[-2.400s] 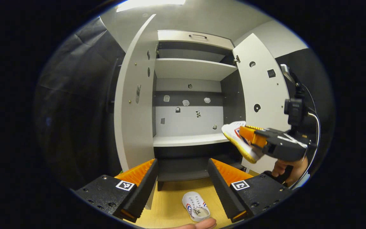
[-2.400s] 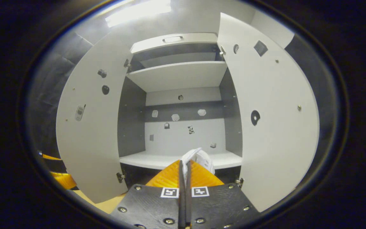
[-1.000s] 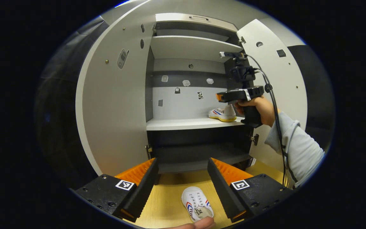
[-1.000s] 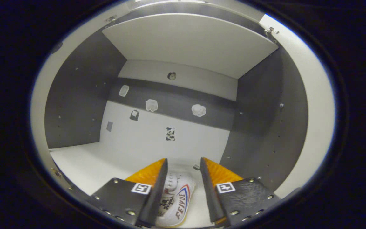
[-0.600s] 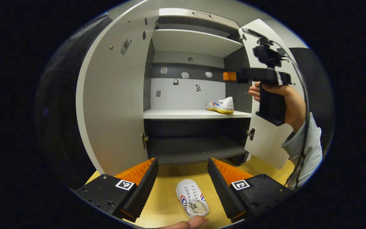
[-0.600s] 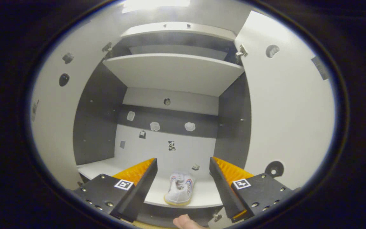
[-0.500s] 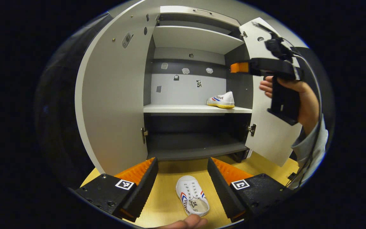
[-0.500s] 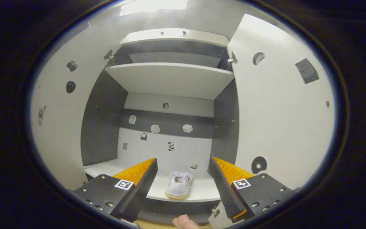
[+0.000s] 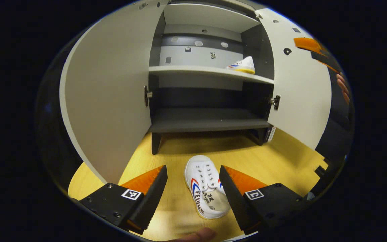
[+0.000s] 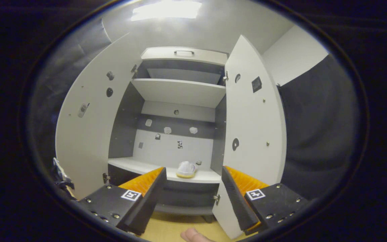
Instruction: Grab one shoe with the right hand and put it into the shoe cabinet, grab the other shoe with the left hand and put it into the shoe cabinet; then close the right door with the right hand and the left door with the left hand.
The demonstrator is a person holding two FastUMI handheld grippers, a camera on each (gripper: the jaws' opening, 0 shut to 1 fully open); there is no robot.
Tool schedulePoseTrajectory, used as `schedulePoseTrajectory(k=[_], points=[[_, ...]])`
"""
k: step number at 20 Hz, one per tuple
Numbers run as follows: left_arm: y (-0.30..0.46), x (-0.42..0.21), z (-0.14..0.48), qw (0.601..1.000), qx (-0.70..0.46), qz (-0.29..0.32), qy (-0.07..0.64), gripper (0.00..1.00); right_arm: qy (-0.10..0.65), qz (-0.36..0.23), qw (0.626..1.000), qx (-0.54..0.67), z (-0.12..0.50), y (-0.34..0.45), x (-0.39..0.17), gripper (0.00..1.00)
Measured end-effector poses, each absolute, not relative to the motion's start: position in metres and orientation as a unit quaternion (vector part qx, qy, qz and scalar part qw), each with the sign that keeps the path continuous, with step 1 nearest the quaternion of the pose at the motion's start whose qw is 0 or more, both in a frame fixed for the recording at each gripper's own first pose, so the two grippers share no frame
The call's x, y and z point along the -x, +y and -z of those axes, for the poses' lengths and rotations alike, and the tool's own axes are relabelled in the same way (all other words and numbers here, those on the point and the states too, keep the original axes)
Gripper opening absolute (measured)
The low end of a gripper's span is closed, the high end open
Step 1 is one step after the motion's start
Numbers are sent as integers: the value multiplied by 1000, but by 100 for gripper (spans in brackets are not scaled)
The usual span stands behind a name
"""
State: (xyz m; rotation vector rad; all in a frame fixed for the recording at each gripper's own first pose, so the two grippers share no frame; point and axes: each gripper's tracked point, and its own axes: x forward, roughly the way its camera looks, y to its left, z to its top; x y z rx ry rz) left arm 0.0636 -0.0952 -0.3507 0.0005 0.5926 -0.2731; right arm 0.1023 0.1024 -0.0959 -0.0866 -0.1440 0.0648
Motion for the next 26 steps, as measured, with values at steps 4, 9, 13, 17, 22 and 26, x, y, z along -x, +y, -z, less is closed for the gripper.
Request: schedulePoseTrajectory(k=[4, 9, 13, 17, 22, 26], points=[[-92, -68, 392, 934, 2, 125, 333, 96, -58, -40, 997, 44, 132, 96, -61, 98], [-105, -65, 434, 906, 5, 148, 398, 95, -29, -53, 998, 7, 158, 91, -46, 98], [-99, -69, 455, 896, -8, 135, 423, 94, -29, -34, 999, 7, 154, 74, -41, 98], [-109, -72, 462, 891, -7, 164, 423, 80, -38, -38, 998, -14, 148, 71, -36, 98], [-111, -69, 458, 895, -4, 177, 410, 24, -28, -32, 999, -22, 159, 68, -32, 98], [-111, -60, 447, 895, 12, 175, 411, 3, -15, -28, 999, -19, 169, 62, -30, 98]])
